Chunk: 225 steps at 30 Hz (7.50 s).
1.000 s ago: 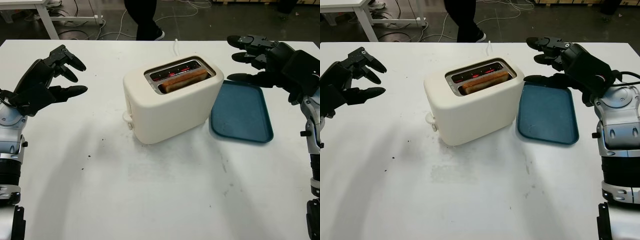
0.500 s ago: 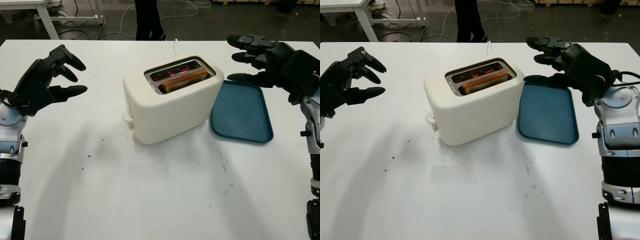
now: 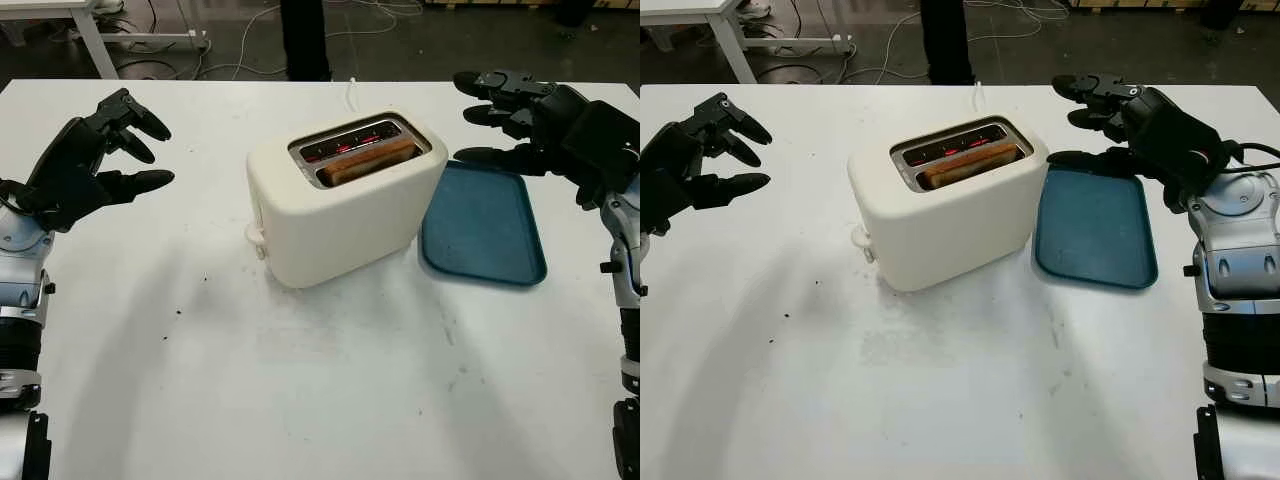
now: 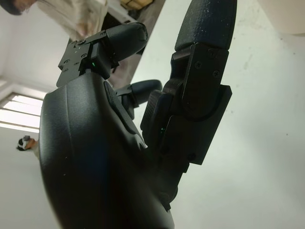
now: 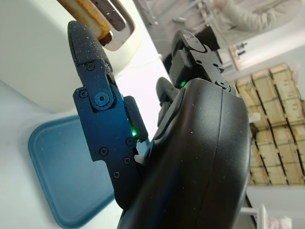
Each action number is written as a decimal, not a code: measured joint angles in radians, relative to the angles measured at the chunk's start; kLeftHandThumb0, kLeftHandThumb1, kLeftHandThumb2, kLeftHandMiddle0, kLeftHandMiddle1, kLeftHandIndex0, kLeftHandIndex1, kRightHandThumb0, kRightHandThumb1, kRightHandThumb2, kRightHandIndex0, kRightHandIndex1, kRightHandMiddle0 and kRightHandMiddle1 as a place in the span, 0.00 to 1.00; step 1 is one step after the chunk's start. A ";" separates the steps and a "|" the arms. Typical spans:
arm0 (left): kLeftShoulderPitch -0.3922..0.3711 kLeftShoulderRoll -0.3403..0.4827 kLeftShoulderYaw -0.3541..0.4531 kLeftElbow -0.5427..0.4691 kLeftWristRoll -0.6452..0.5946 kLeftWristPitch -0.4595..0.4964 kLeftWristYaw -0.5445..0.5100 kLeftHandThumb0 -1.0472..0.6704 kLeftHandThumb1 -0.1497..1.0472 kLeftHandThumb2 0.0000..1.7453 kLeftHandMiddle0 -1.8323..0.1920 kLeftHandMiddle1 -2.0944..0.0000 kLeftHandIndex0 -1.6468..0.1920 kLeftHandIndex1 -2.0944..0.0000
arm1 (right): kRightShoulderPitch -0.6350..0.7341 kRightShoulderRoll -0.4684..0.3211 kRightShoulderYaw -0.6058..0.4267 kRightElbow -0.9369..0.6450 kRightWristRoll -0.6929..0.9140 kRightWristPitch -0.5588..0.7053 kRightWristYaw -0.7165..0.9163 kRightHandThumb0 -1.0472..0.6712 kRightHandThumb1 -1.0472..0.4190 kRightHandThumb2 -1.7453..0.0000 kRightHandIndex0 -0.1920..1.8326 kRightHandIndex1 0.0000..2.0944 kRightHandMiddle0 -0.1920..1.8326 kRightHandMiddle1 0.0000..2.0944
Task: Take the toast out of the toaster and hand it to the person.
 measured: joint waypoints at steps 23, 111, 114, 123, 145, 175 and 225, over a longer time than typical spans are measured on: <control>0.000 0.000 0.000 0.000 0.000 -0.001 0.003 0.00 0.89 0.13 0.86 0.21 0.86 0.26 | 0.000 0.000 0.000 0.000 -0.002 0.000 0.000 0.19 0.17 1.00 0.10 0.30 0.26 0.01; 0.000 -0.001 0.000 0.000 -0.002 -0.006 0.003 0.00 0.89 0.13 0.86 0.22 0.86 0.26 | 0.000 0.000 0.003 0.004 -0.008 -0.003 0.007 0.19 0.16 1.00 0.09 0.31 0.26 0.00; 0.000 0.000 0.000 0.000 -0.002 -0.006 0.003 0.00 0.89 0.14 0.86 0.22 0.86 0.26 | 0.000 0.000 0.003 0.004 -0.002 -0.003 0.010 0.20 0.17 1.00 0.09 0.30 0.26 0.00; 0.000 -0.001 0.000 0.000 -0.001 -0.006 0.003 0.00 0.89 0.15 0.86 0.22 0.86 0.26 | 0.000 0.000 0.003 0.004 -0.002 -0.003 0.010 0.20 0.16 1.00 0.09 0.31 0.26 0.00; 0.000 -0.001 0.000 0.000 -0.003 -0.006 0.003 0.00 0.89 0.13 0.85 0.21 0.86 0.26 | 0.000 0.000 0.003 0.003 0.007 0.009 0.011 0.21 0.17 1.00 0.10 0.27 0.24 0.00; 0.000 -0.001 0.000 0.000 -0.003 -0.006 0.003 0.00 0.89 0.14 0.85 0.22 0.86 0.26 | -0.001 0.000 0.003 0.004 0.009 0.009 0.018 0.21 0.17 1.00 0.10 0.28 0.25 0.01; 0.000 -0.010 0.001 0.000 -0.001 -0.006 0.006 0.00 0.89 0.14 0.85 0.22 0.85 0.26 | -0.006 0.000 0.002 0.006 0.019 0.009 0.027 0.23 0.18 1.00 0.09 0.26 0.24 0.00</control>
